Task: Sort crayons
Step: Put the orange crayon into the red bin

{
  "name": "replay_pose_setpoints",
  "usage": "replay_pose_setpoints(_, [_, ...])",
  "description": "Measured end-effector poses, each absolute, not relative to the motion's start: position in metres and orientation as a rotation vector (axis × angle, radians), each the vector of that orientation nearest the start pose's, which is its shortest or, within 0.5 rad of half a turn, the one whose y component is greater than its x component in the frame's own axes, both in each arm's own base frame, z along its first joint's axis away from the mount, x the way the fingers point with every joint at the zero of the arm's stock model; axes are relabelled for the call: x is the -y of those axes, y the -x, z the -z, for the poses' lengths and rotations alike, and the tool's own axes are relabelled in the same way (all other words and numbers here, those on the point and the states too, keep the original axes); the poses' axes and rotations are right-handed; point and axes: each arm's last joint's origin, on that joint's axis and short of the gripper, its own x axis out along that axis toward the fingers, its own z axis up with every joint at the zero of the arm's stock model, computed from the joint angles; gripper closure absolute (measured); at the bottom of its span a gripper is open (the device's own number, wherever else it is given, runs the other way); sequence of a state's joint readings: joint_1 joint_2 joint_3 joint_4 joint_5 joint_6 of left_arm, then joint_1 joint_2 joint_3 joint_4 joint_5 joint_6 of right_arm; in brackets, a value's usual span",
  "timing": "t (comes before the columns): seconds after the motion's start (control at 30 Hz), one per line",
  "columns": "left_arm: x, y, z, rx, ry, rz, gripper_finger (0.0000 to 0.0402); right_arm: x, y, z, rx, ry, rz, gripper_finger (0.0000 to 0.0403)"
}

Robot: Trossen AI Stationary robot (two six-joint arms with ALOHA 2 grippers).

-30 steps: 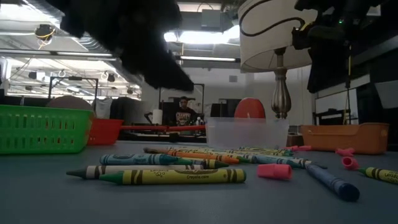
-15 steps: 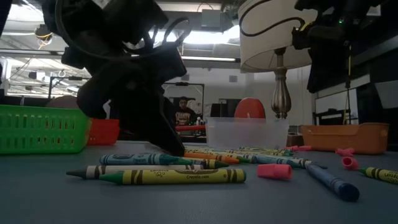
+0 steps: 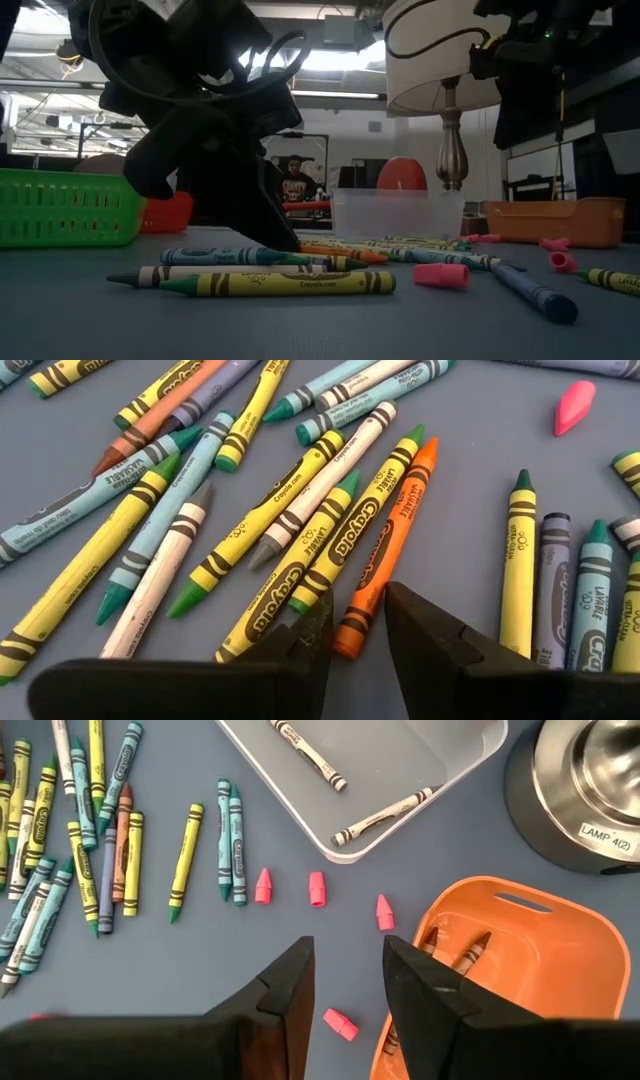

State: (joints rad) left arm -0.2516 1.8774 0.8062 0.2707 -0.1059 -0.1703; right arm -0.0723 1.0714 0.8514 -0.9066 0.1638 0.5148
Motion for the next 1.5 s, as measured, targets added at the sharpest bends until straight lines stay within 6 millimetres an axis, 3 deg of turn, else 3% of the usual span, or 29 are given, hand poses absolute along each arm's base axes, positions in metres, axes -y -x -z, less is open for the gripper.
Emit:
replay_pose_setpoints(0.27, [0.081,-0.327,-0.099,-0.801,0.019,0.069,0.0321,0.018,-0.186,-0.253,-1.046,-0.405,0.495,0.0285])
replay_pose_setpoints(0.63, [0.081,-0.327,-0.099,-0.805,0.021,0.072,0.0381,0.018,-0.186,-0.253,-1.046,-0.405,0.495,0.0285])
replay_pose_setpoints(0.93, [0.08,-0.326,-0.103,-0.797,0.022,0.07,0.0391,0.018,-0.186,-0.253,-1.046,-0.405,0.495,0.0285])
replay_pose_setpoints(1.2, [0.068,-0.322,-0.138,-0.732,0.064,0.05,0.0392,0.018,-0.186,-0.253,-1.046,-0.405,0.495,0.0285])
replay_pose_setpoints(1.5, [0.036,-0.302,-0.185,-0.723,0.119,-0.043,0.0392,0.018,-0.186,-0.253,-1.046,-0.405,0.494,0.0285])
